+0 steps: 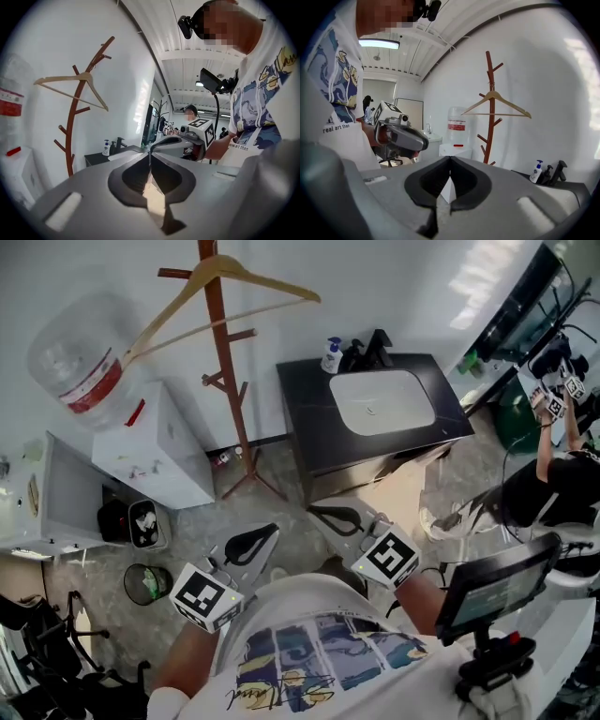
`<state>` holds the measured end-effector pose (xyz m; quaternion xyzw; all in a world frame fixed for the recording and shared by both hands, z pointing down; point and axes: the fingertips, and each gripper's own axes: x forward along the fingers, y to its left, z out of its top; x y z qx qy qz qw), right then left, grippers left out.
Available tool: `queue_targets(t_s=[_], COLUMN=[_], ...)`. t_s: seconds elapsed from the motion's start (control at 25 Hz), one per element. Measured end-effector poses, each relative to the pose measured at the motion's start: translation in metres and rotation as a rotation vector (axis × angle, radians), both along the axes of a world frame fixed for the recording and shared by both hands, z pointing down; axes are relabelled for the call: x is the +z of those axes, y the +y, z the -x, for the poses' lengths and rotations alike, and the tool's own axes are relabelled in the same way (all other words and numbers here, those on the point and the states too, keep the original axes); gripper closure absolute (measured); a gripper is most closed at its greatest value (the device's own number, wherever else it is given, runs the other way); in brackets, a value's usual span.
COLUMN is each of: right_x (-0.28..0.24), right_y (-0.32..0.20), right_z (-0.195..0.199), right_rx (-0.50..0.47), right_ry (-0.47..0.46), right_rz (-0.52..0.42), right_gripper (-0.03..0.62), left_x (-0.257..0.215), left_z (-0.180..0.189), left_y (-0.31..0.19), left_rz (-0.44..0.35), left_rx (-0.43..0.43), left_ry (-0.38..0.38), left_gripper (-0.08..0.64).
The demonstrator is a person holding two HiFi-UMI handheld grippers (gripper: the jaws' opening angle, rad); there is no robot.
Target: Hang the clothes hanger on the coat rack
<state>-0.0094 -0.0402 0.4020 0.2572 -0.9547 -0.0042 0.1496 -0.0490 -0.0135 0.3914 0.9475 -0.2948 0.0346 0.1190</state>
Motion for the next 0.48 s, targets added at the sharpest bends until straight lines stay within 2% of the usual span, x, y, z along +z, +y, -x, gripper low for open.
queue_targets(t_s=[0.12,0.48], right_x=[-0.001,0.003], right_y=[0.006,0.013], right_z=[0.0,0.006], right_rx=[-0.006,-0.013], right_ry=[0.007,0.002], right_rz=[-0.016,-0.031], right_gripper=[0.589,0.591], left_x=[0.011,0.017], left_z=[-0.008,-0.005], left_y=[0.007,0.011], left_rz=[0.007,-0.002], left_rx=[0.023,0.012], left_ry=[-0.017,-0.049], left_gripper=[0.545,0.548])
